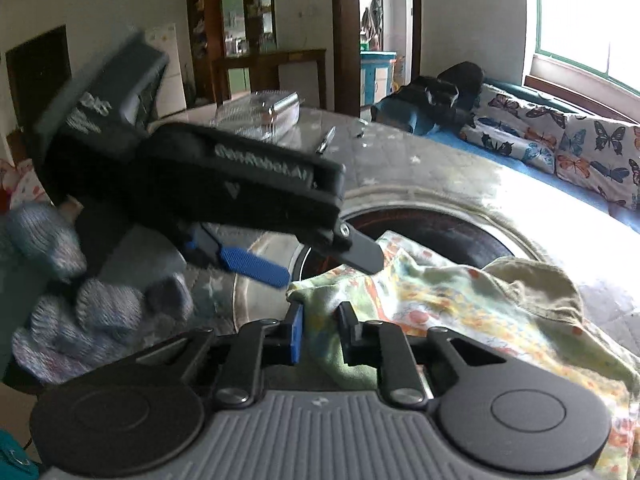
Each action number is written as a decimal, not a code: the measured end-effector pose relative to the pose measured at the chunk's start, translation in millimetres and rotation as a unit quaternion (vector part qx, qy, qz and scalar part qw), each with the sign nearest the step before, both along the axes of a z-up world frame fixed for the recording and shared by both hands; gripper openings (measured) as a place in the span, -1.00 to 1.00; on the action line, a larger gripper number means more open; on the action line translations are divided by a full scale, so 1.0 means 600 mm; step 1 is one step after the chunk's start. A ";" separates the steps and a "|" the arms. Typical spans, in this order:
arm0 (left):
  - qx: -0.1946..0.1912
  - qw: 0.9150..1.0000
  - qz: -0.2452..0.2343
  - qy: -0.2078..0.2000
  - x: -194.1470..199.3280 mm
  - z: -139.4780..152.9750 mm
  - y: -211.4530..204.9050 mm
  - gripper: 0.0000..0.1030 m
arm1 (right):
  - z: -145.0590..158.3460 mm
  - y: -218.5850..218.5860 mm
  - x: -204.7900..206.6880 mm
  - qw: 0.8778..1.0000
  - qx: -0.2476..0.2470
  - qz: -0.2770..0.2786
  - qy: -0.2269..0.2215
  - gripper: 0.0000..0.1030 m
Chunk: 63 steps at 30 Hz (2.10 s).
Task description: Fold clothes
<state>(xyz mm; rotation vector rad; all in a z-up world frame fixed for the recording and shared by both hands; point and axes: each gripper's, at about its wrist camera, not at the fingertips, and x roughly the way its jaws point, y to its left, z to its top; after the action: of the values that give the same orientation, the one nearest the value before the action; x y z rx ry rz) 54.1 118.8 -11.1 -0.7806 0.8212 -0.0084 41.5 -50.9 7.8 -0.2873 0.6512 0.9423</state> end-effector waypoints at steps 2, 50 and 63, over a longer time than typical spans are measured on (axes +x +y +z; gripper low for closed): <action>-0.012 1.000 -0.001 0.004 0.006 -0.004 -0.005 0.74 | 0.003 -0.005 -0.001 1.000 0.004 0.000 0.000 -0.68; 0.008 0.999 -0.028 0.013 0.033 -0.030 -0.032 -0.61 | -0.071 -0.313 0.183 0.944 0.047 -0.323 0.053 0.13; 0.033 0.998 -0.055 -0.022 0.037 0.010 -0.052 -0.77 | -0.038 -0.309 0.142 0.942 0.083 -0.322 0.040 -0.82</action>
<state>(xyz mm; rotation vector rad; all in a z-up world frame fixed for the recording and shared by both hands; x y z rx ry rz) 76.2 87.6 -5.2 -0.6706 0.8180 -0.0959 126.5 -236.1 -15.2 0.1194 0.6747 0.3741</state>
